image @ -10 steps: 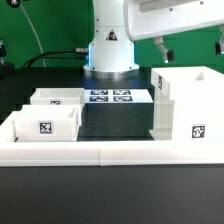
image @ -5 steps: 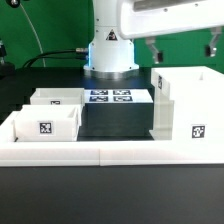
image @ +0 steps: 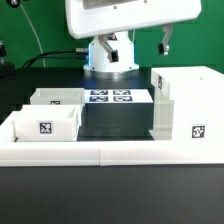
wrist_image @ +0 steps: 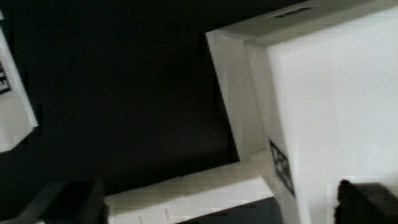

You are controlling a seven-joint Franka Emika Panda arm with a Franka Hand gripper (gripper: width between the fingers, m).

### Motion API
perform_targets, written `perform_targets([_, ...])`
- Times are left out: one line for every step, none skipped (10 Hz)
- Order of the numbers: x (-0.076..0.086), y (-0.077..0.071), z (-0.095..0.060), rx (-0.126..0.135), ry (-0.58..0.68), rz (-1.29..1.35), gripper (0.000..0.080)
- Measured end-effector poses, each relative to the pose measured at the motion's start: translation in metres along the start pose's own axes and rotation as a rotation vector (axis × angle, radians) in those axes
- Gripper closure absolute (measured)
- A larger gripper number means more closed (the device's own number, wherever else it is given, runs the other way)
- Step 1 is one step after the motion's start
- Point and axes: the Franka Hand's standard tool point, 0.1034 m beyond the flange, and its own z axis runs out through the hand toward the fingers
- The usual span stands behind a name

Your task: Assemble drawer

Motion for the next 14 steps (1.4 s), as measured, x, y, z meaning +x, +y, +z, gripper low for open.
perform_targets([0.0,-0.002,0.001,0.001,-0.001,-0.007,0.0151])
perform_targets([0.0,-0.001,0.001,0.0,-0.001,-0.005,0.0151])
perform_targets([-0.001,-0.001,0.001,0.0,-0.002,-0.005,0.0151])
perform_targets([-0.002,0.001,0.004,-0.025,-0.009,-0.003,0.0151])
perform_targets([-0.003,0.01,0.004,-0.063,-0.012,-0.024,0.0151])
perform_targets([-0.003,0.024,0.006,-0.105,-0.003,-0.037,0.0151])
perform_targets([-0.004,0.034,0.009,-0.115,0.012,-0.026,0.0151])
perform_targets([-0.004,0.044,0.012,-0.121,0.024,-0.015,0.0151])
perform_targets([-0.004,0.053,0.016,-0.125,0.037,-0.037,0.0151])
perform_targets([-0.005,0.063,0.021,-0.129,0.041,-0.059,0.0151])
perform_targets([-0.006,0.072,0.027,-0.13,0.035,-0.071,0.0151])
perform_targets([-0.005,0.067,0.026,-0.129,0.037,-0.073,0.0151])
perform_targets([-0.005,0.067,0.027,-0.129,0.036,-0.077,0.0151])
perform_targets([-0.005,0.067,0.027,-0.129,0.035,-0.077,0.0151])
